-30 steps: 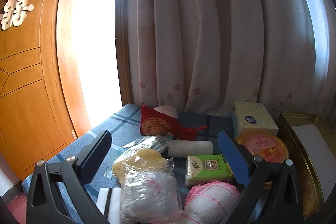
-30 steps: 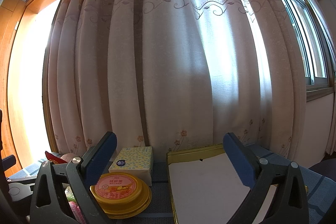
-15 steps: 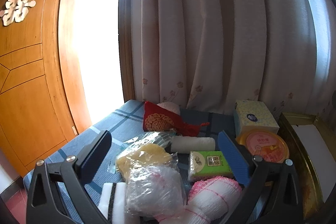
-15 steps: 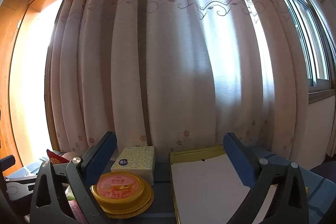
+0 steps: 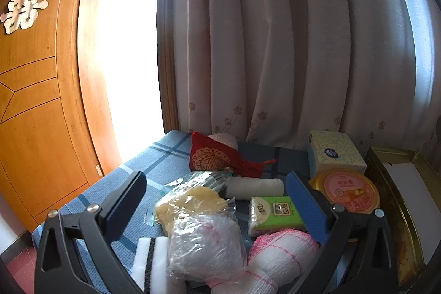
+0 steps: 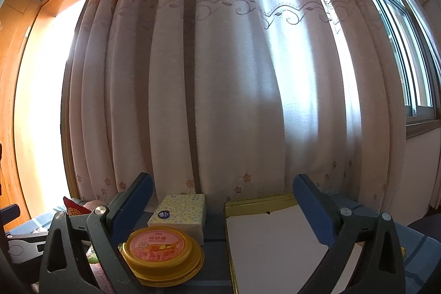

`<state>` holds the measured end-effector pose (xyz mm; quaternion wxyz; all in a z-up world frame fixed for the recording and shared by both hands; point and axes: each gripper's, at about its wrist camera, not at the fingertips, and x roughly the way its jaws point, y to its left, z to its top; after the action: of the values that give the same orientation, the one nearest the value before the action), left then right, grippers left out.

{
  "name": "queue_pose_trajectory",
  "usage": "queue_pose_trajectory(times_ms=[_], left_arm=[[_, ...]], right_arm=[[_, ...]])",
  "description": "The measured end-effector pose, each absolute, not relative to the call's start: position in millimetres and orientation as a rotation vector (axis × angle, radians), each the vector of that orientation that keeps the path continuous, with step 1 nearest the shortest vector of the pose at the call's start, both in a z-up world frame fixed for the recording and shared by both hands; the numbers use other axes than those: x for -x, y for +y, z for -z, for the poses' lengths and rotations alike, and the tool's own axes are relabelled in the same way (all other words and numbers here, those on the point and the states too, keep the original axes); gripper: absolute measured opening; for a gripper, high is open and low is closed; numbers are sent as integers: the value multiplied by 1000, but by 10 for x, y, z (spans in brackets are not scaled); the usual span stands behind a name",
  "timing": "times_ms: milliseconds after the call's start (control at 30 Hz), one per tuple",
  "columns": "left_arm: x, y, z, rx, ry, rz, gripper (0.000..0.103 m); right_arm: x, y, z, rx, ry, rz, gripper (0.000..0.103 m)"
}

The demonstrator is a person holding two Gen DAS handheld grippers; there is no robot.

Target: Organize soft objects

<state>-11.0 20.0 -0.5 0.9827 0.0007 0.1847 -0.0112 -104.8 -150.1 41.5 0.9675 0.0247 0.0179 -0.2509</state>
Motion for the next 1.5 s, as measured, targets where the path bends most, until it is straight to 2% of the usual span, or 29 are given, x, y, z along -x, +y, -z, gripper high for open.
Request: queue_pose_trajectory(times_ms=[700,933,1167,1333,1500], left_arm=[[115,296,15,15,404,27,102],[263,672,71,-36,425,30,102],[269,1187,143,52,531,77,101],[193,1105,106,122,562,143,100],[-67,757,134,57,641,171,98]], right_arm=[[1026,-1529,-409,-57,48,495,102],[1034,-1541,-406,-66,44,479,102],[1001,-1572,-398,-91,64,443,102],[1024,-1564,-395,-91,53,429,102],[1029,-1536,-395,-83,47,421,102]])
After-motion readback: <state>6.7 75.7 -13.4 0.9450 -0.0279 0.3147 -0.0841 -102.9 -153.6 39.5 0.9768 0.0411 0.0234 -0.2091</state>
